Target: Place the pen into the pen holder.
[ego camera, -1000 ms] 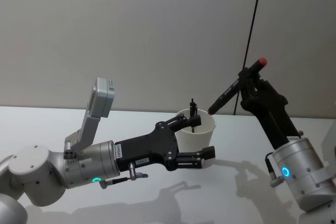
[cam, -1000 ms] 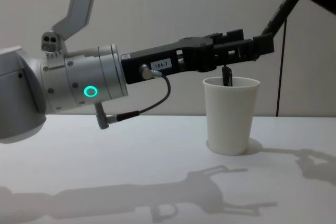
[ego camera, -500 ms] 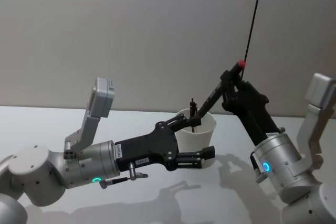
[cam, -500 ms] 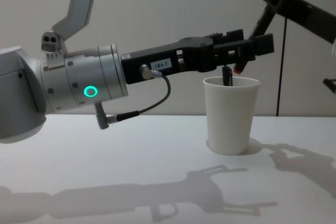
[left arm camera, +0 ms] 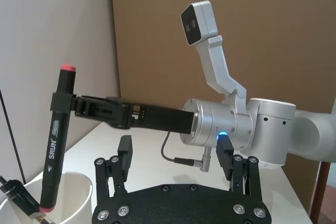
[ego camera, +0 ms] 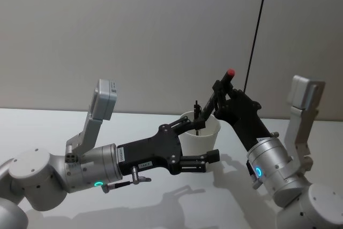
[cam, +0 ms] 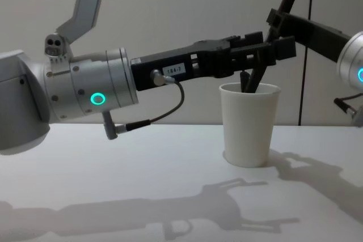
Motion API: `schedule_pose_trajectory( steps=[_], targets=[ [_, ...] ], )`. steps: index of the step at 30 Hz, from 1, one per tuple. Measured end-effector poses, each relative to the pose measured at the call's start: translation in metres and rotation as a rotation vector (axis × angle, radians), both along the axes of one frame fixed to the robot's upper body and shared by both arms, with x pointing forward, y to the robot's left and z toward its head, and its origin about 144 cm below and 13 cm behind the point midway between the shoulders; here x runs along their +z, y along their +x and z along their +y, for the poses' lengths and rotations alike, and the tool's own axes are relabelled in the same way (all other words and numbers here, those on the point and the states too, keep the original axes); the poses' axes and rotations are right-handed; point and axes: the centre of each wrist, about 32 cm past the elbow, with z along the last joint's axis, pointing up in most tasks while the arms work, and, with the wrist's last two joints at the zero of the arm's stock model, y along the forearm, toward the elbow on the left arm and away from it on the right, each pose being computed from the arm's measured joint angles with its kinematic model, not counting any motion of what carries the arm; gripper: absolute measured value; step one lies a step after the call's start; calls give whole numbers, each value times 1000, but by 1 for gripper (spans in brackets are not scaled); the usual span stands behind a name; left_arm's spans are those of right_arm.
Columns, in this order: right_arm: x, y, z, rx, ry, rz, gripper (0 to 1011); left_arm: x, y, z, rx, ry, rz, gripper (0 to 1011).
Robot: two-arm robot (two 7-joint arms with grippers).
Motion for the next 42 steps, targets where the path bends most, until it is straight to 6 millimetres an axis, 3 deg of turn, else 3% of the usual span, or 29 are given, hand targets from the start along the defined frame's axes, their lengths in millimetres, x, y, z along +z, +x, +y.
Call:
schedule_pose_trajectory(
  steps=[18, 22, 35, 42],
  targets=[
    [-4, 4, 4, -39, -86, -1, 202, 0, 0, 0, 0, 0, 0, 1003],
    [-4, 5, 4, -42, -94, -2, 259, 0, 0, 0, 0, 0, 0, 1003],
    [-5, 6, 4, -49, -108, -2, 715, 0, 0, 0, 0, 0, 0, 1003],
    [-5, 6, 5, -50, -110, -2, 885, 0, 0, 0, 0, 0, 0, 1003]
  ],
)
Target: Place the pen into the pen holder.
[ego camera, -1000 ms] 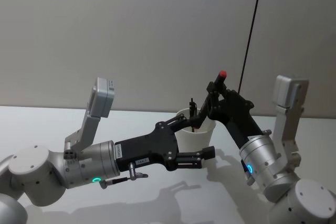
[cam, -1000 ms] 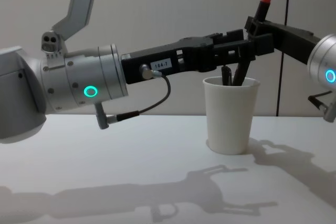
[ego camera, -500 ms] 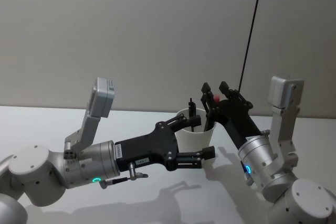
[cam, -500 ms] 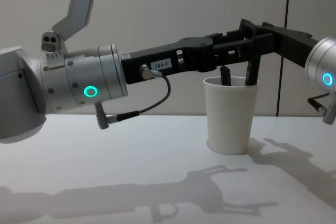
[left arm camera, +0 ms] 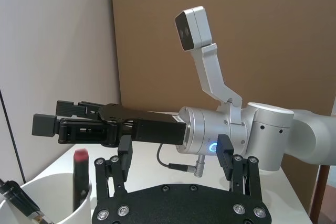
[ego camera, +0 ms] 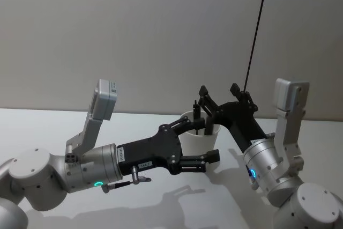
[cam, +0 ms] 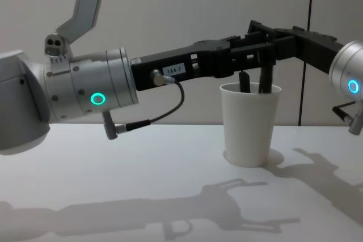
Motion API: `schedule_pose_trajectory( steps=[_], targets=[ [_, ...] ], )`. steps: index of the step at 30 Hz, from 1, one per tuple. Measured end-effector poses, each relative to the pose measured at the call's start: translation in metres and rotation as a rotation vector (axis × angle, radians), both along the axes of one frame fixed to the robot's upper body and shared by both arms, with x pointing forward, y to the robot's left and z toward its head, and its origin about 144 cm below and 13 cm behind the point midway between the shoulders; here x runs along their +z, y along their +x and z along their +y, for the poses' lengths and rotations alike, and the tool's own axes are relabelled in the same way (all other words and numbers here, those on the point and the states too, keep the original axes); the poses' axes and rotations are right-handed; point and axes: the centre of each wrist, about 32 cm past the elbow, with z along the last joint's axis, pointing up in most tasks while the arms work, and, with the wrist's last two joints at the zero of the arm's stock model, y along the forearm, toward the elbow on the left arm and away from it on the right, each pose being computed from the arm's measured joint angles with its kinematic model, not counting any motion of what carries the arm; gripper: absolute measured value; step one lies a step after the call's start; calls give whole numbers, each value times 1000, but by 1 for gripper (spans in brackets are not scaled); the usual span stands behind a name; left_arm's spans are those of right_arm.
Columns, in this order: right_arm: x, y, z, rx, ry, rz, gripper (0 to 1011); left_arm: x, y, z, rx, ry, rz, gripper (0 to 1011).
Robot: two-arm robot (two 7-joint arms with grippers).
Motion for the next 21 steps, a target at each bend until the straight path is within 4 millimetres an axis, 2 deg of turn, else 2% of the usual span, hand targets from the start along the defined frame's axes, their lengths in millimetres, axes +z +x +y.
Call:
schedule_pose_trajectory(
  steps=[5, 21],
  targets=[
    [2, -2, -1, -2, 14, -4, 1001, 0, 0, 0, 0, 0, 0, 1003],
    [17, -28, -17, -34, 148, -19, 1001, 0, 0, 0, 0, 0, 0, 1003]
  ],
)
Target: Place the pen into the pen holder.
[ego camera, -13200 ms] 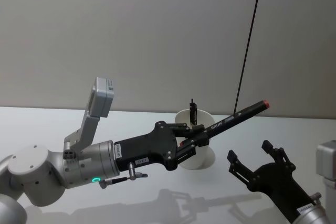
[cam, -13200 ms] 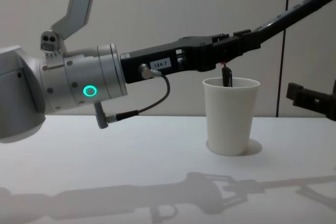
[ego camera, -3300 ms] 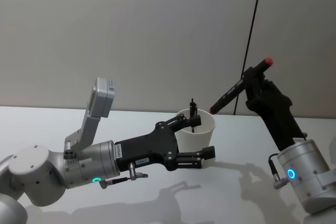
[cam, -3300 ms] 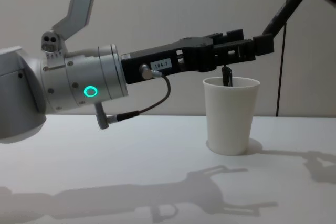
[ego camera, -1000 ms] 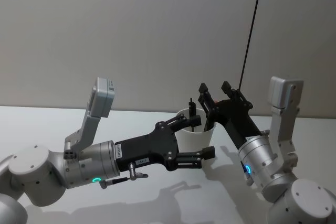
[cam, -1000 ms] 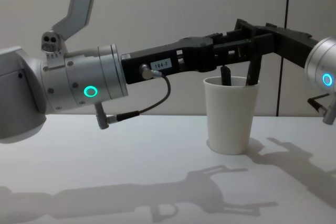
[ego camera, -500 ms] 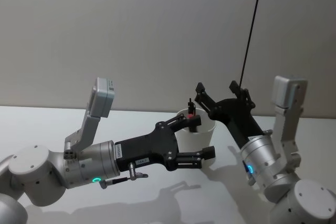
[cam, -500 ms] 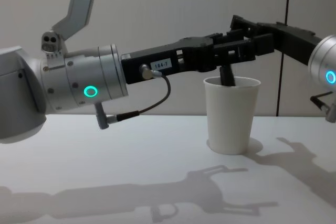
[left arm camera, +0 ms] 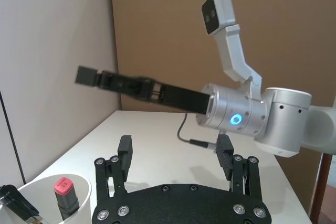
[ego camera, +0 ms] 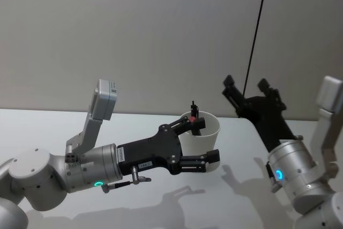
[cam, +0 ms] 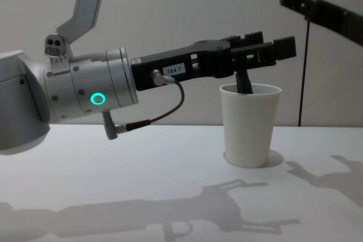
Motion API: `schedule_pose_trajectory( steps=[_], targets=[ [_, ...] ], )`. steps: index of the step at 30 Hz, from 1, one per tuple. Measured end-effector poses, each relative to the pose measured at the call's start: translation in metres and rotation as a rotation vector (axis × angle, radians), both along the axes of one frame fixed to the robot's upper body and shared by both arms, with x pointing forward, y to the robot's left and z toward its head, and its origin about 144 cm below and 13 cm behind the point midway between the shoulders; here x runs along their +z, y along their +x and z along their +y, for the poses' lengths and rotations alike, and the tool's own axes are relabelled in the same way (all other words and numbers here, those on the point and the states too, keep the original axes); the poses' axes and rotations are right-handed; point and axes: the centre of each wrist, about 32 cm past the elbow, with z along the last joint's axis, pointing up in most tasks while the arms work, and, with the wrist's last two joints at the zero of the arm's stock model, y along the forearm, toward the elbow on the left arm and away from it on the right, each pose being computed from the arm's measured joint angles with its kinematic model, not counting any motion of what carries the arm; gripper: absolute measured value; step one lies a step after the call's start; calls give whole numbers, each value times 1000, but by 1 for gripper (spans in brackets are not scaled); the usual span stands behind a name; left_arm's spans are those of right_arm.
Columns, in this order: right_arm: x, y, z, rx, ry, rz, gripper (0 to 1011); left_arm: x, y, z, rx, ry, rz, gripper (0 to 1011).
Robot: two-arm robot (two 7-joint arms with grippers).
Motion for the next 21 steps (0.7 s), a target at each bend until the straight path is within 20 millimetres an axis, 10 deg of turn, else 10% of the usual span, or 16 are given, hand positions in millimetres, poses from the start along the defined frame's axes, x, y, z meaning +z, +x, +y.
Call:
schedule_pose_trajectory(
  steps=[21],
  targets=[
    [-22, -28, -19, -11, -131, 49, 1001, -7, -15, 1, 131, 37, 15, 1003]
  ],
)
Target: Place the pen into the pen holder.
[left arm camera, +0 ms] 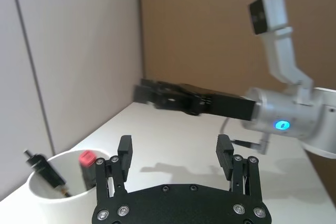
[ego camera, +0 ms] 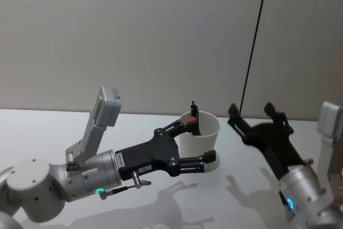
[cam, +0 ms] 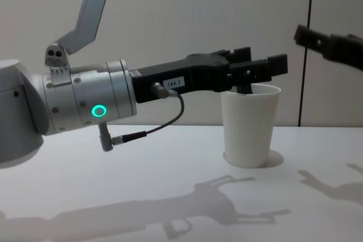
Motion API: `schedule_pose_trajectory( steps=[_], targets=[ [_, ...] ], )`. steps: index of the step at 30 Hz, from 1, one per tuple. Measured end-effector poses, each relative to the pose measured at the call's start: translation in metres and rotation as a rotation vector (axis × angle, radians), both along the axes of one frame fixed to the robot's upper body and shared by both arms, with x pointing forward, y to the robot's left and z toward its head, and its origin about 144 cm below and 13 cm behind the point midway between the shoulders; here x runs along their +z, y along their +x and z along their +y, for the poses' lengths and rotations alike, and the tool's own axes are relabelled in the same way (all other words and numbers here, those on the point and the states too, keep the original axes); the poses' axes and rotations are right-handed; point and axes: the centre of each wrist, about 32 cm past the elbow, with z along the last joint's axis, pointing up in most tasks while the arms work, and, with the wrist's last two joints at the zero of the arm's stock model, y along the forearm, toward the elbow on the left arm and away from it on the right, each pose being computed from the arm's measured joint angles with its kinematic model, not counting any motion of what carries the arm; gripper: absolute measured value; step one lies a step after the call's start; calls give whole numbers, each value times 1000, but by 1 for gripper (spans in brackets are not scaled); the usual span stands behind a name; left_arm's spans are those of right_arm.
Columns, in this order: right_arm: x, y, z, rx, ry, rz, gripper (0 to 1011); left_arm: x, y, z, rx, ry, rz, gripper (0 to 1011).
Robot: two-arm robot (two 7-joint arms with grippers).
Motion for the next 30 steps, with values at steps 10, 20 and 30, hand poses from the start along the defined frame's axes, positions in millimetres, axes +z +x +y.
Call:
schedule_pose_trajectory(
  steps=[10, 20, 30],
  targets=[
    [-18, -23, -14, 6, -126, 48, 1001, -6, -14, 1, 125, 35, 7, 1003],
    [-26, -37, -21, 12, -199, 75, 1001, -11, -29, 3, 261, 72, 5, 1003],
    [-27, -38, -21, 13, -204, 76, 1001, -14, -42, 5, 379, 100, -3, 1003]
  ],
)
